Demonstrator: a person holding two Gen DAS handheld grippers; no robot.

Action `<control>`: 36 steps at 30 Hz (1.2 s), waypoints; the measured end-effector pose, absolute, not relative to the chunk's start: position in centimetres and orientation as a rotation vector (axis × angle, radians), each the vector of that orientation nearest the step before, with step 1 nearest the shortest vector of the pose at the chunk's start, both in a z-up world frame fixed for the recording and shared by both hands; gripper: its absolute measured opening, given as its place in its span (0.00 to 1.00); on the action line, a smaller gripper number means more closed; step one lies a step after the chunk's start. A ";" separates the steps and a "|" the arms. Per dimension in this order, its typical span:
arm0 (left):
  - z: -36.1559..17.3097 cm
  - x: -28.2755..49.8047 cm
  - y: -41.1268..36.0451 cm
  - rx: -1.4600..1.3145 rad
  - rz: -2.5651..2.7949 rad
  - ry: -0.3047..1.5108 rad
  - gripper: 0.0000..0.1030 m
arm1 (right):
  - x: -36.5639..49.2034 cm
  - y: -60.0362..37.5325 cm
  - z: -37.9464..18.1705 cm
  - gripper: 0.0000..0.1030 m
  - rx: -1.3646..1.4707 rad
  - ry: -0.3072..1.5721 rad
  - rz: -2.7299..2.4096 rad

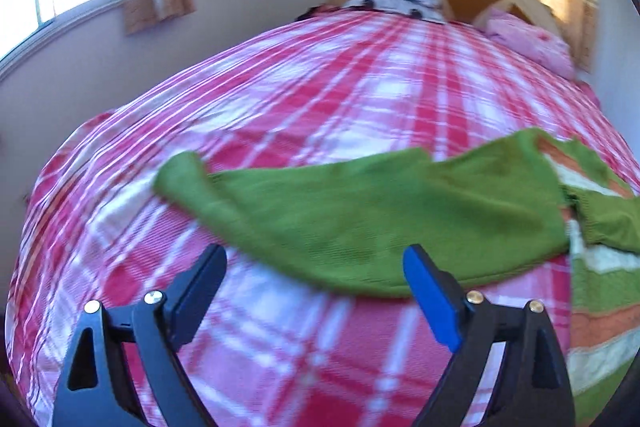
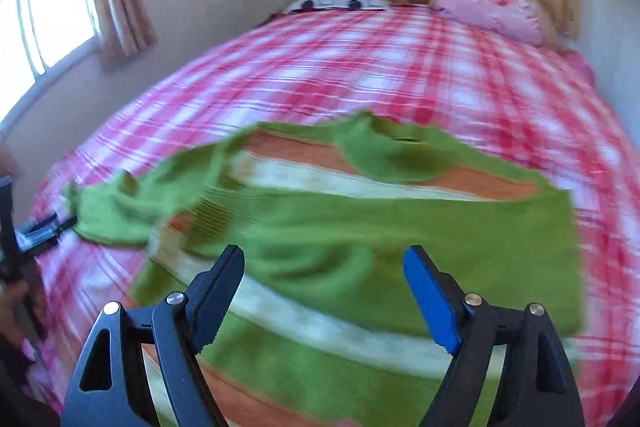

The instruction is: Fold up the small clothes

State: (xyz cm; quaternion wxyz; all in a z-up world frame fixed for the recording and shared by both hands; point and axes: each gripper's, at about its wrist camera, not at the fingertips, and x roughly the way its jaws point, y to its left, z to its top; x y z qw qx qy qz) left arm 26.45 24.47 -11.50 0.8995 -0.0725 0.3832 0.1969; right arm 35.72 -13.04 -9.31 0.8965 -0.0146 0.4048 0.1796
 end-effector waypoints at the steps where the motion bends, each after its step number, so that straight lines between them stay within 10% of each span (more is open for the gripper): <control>1: -11.8 26.3 25.1 -0.152 0.426 0.803 0.90 | 36.1 -11.9 -10.2 0.80 -0.031 0.846 0.385; 36: -14.1 27.9 34.7 -0.433 0.730 0.861 0.85 | 33.8 -8.3 -15.9 0.88 -0.198 0.870 0.398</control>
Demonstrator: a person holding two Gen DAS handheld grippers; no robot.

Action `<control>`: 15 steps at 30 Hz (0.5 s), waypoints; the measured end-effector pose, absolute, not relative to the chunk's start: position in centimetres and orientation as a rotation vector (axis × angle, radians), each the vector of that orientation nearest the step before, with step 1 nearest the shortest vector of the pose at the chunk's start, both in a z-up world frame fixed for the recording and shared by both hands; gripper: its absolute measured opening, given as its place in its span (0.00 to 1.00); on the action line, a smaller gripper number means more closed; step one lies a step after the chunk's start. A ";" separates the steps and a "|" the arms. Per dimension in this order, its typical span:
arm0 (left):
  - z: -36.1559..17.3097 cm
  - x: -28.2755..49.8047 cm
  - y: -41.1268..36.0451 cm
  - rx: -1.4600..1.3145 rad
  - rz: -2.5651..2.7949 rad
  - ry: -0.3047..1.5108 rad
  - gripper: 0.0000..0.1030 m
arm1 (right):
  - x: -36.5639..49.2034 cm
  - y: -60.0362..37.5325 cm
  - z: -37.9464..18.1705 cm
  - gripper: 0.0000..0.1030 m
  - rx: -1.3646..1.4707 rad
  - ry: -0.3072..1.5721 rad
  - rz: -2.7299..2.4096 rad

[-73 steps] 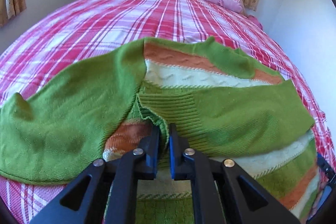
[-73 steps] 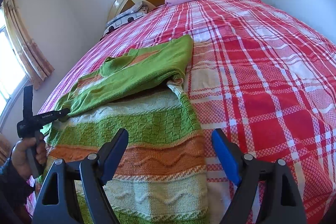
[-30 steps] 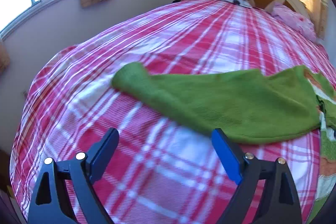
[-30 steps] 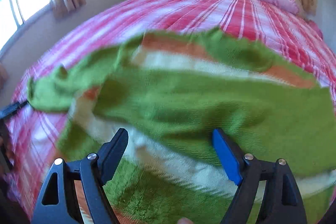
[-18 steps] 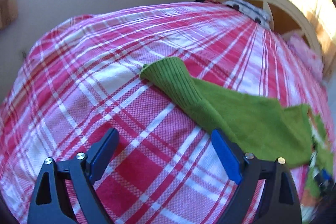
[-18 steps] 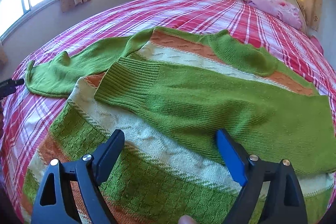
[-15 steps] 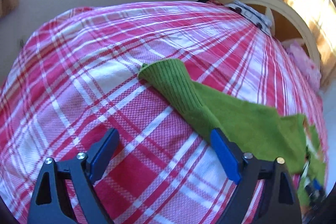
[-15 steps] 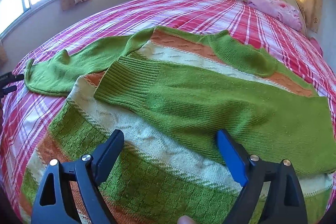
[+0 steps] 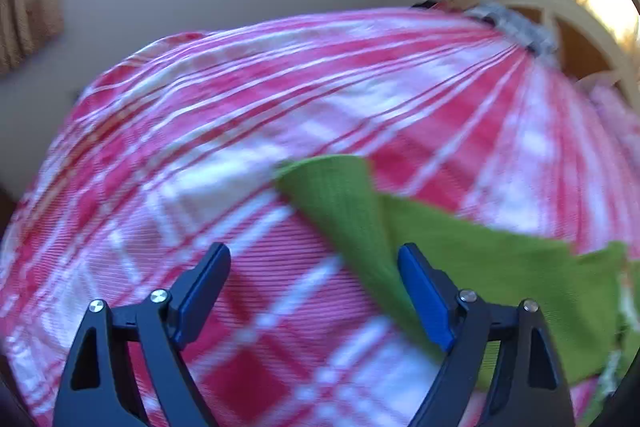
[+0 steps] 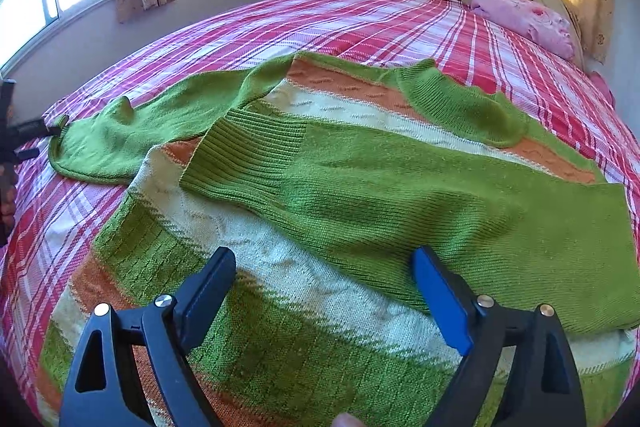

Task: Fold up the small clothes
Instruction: 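Grasp the other sleeve cuff with the left tool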

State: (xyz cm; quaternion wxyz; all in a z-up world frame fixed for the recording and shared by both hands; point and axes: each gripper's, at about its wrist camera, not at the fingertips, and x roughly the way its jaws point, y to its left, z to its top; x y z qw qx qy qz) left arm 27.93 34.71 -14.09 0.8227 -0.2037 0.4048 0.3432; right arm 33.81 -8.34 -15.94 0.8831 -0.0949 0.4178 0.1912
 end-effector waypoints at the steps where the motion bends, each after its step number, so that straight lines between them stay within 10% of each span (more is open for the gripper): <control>1: -14.3 27.2 35.3 -0.458 0.718 0.863 0.86 | 33.8 -8.4 -15.9 0.88 -0.192 0.868 0.401; 15: -13.6 23.6 37.0 -0.715 0.616 0.710 0.78 | 33.9 -8.3 -15.8 0.89 -0.170 0.862 0.411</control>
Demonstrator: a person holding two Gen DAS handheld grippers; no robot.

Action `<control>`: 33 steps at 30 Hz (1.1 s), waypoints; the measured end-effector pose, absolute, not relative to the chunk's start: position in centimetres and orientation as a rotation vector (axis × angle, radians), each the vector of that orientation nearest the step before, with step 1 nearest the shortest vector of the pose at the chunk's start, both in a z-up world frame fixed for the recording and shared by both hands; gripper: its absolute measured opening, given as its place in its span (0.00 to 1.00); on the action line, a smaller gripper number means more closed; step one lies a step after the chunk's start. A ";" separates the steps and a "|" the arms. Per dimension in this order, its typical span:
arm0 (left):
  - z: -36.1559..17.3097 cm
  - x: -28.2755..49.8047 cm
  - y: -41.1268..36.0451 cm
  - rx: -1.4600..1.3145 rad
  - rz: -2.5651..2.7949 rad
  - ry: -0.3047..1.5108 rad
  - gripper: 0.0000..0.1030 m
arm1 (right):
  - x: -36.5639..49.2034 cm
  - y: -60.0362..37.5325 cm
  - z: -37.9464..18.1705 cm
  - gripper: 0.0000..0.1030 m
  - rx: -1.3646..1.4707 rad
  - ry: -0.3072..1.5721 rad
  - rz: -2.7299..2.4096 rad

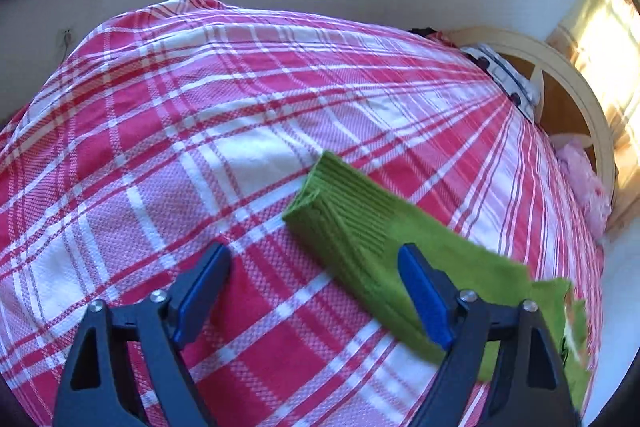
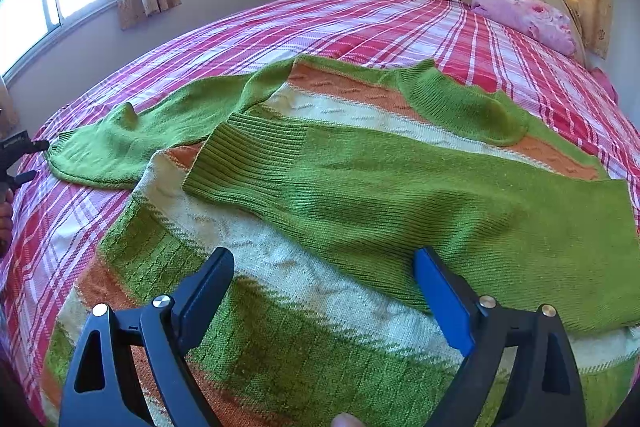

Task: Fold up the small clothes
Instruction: 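Grasp the other sleeve cuff with the left tool, then lift the cuff with the left tool and fold it across the sweater body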

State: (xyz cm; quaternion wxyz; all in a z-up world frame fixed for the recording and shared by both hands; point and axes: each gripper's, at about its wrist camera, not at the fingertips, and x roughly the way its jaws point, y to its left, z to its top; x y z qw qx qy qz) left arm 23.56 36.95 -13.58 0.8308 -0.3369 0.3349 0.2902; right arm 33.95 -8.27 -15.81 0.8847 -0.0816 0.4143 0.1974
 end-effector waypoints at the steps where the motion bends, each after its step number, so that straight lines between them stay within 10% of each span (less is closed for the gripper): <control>1: -13.5 23.5 37.0 -0.728 0.612 0.703 0.66 | 33.9 -8.3 -15.8 0.89 -0.169 0.862 0.410; 3: -13.6 23.4 36.8 -0.766 0.608 0.702 0.52 | 33.9 -8.3 -15.8 0.89 -0.169 0.862 0.411; 13: -14.5 24.9 37.9 -0.836 0.594 0.659 0.54 | 33.9 -8.3 -15.8 0.89 -0.167 0.861 0.411; 15: -14.6 25.5 38.5 -0.815 0.595 0.655 0.43 | 33.9 -8.3 -15.8 0.89 -0.163 0.861 0.414; 16: -14.7 25.6 38.9 -0.825 0.585 0.648 0.08 | 33.9 -8.4 -15.8 0.89 -0.160 0.860 0.415; 33: -2.1 27.0 32.2 -0.771 0.253 0.473 0.07 | 31.7 -15.5 -8.6 0.89 0.108 0.701 0.439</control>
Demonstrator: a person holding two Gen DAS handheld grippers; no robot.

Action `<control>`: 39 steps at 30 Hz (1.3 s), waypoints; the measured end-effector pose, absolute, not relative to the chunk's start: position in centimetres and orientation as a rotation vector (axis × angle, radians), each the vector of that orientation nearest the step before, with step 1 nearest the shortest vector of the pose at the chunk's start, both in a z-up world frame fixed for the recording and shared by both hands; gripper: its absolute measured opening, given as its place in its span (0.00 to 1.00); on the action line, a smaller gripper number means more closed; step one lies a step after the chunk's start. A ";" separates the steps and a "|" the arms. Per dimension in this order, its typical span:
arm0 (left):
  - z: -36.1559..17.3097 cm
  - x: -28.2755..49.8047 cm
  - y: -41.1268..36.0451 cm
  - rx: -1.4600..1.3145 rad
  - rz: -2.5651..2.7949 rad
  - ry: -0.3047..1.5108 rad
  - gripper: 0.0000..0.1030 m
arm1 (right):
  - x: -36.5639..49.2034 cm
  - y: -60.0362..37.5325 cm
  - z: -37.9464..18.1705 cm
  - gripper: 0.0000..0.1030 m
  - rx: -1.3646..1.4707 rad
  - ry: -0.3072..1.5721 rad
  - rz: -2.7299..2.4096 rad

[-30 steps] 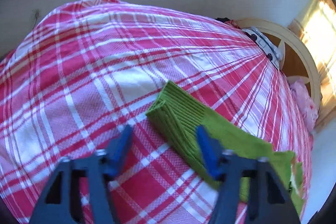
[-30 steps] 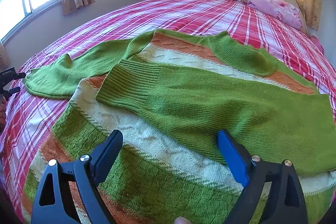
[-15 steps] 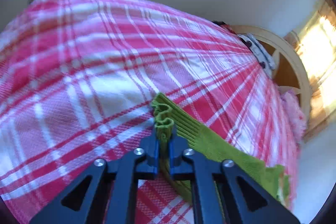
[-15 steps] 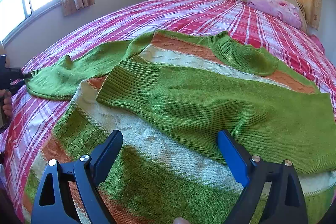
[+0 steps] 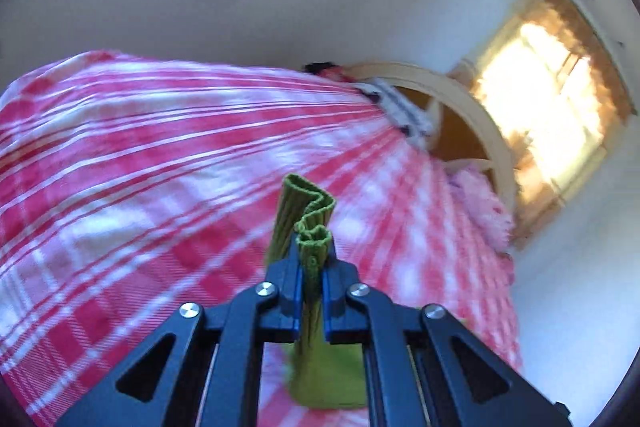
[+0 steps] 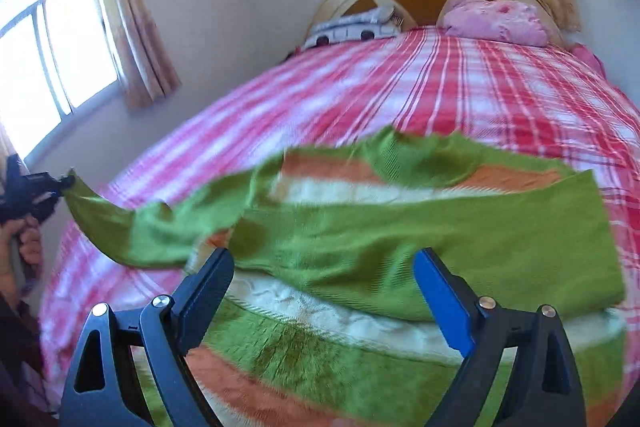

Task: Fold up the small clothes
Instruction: 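Lift the cuff with the left tool and fold it across the sweater body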

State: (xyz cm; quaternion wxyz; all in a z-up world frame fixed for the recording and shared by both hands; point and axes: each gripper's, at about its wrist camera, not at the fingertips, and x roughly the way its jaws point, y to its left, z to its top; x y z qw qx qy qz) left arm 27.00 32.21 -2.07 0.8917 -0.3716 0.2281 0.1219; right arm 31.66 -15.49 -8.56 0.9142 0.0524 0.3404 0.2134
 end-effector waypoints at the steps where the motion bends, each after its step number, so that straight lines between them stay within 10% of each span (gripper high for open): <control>1: -1.3 27.5 31.6 -0.767 0.235 0.466 0.07 | 31.4 -16.2 -8.1 0.89 0.110 0.698 0.436; 39: 5.6 45.8 -8.6 -0.394 -0.231 0.589 0.07 | 22.4 -36.9 -11.6 0.89 0.188 0.637 0.099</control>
